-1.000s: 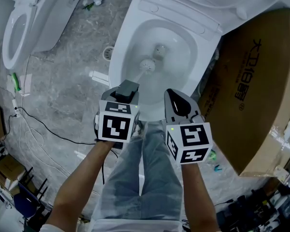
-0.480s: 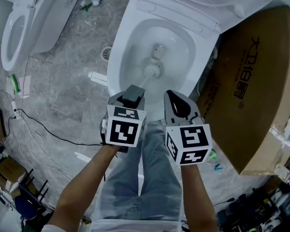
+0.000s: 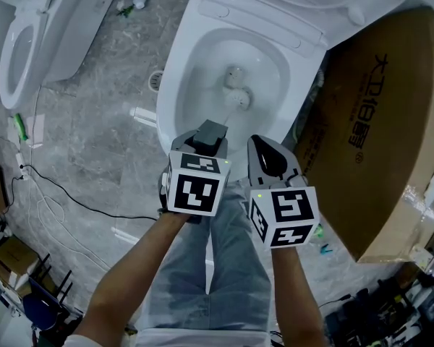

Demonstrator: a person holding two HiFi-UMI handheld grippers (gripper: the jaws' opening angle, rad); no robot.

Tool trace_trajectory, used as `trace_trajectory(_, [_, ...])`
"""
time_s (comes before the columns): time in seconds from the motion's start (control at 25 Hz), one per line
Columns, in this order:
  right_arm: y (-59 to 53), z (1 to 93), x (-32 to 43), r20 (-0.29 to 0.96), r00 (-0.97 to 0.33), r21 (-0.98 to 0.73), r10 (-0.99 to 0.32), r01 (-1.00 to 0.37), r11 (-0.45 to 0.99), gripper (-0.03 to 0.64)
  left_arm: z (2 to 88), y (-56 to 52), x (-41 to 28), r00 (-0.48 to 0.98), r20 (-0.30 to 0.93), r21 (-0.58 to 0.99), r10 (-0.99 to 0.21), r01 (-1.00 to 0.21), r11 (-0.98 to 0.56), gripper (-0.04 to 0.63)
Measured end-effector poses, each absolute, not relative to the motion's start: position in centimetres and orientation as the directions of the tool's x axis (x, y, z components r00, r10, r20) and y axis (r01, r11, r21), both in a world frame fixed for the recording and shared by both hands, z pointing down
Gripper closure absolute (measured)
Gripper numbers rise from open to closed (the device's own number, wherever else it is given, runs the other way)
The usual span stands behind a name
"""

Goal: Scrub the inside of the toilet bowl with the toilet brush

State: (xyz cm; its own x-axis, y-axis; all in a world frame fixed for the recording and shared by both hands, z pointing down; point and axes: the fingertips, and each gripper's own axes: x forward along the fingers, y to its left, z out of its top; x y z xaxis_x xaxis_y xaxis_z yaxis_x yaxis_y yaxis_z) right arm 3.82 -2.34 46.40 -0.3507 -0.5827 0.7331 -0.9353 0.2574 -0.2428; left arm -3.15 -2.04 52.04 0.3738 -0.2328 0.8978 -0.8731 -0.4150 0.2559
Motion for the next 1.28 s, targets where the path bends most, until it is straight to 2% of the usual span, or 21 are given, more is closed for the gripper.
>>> trace_trajectory(0.76, [-3.6,45.7,4.0,0.721,-0.347,-0.259,-0.6,-0.938,0.231,0.614,52.2,-4.8,-2.0,0.367,0.891,0.241,-0.269,-0.881,-0.406,0.439])
trace_trajectory(1.28, [-3.7,47.0,2.9,0.717,-0.354,-0.282,-0.6,-0.935,0.215,0.615,56.8,-5.7,-2.9,0.334,0.908,0.209,-0.253,-0.884,-0.418,0.439])
